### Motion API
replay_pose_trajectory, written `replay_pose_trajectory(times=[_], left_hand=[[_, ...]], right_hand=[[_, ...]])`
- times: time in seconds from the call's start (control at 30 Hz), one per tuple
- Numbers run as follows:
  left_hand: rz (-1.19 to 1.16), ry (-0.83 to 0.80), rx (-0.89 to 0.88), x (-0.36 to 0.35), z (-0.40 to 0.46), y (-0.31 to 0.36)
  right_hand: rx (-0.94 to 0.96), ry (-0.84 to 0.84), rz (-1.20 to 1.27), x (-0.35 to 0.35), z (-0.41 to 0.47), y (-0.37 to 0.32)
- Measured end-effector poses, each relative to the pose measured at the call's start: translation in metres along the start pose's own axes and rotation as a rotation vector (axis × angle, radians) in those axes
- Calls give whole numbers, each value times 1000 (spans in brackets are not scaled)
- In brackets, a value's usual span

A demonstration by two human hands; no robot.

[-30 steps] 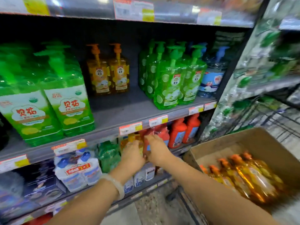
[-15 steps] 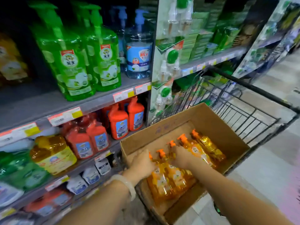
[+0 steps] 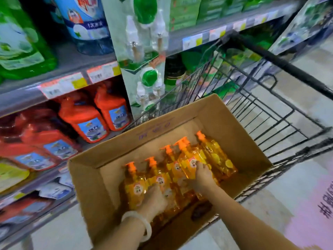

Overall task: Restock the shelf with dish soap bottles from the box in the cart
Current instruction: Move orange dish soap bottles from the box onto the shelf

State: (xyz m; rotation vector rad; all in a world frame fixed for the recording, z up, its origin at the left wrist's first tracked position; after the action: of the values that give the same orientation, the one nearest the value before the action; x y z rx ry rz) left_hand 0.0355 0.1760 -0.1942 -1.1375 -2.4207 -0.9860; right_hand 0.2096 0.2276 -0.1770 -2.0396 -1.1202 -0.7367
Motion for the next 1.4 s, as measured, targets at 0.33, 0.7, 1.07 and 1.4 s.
replay_pose_trajectory(times=[0.33, 0.7, 1.07, 1.4], left_hand=[[-236, -132, -67, -62, 84, 68], [-515, -186, 74, -76, 114, 71], [-457, 59, -280, 57, 38, 75], [-625, 397, -556, 221, -135, -37]], right_hand=[[-183, -259, 266, 4, 90, 70], [-128, -396, 78, 1, 102, 54], [163, -200, 529, 56, 22, -48], [591, -51, 646, 48, -147, -235]])
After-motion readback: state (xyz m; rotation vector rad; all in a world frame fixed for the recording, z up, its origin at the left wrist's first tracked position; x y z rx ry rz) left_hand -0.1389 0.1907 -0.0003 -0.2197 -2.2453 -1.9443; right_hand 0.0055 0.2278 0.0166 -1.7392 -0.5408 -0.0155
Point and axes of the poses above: each hand's wrist, its own z-axis towards the middle knuckle, its own x-axis out of the back of the hand, y = z × x, the point moved 7 cm from there along z, towards the middle knuckle, and after that the axes turned 1 degree about -y, right-handed, at the moved point
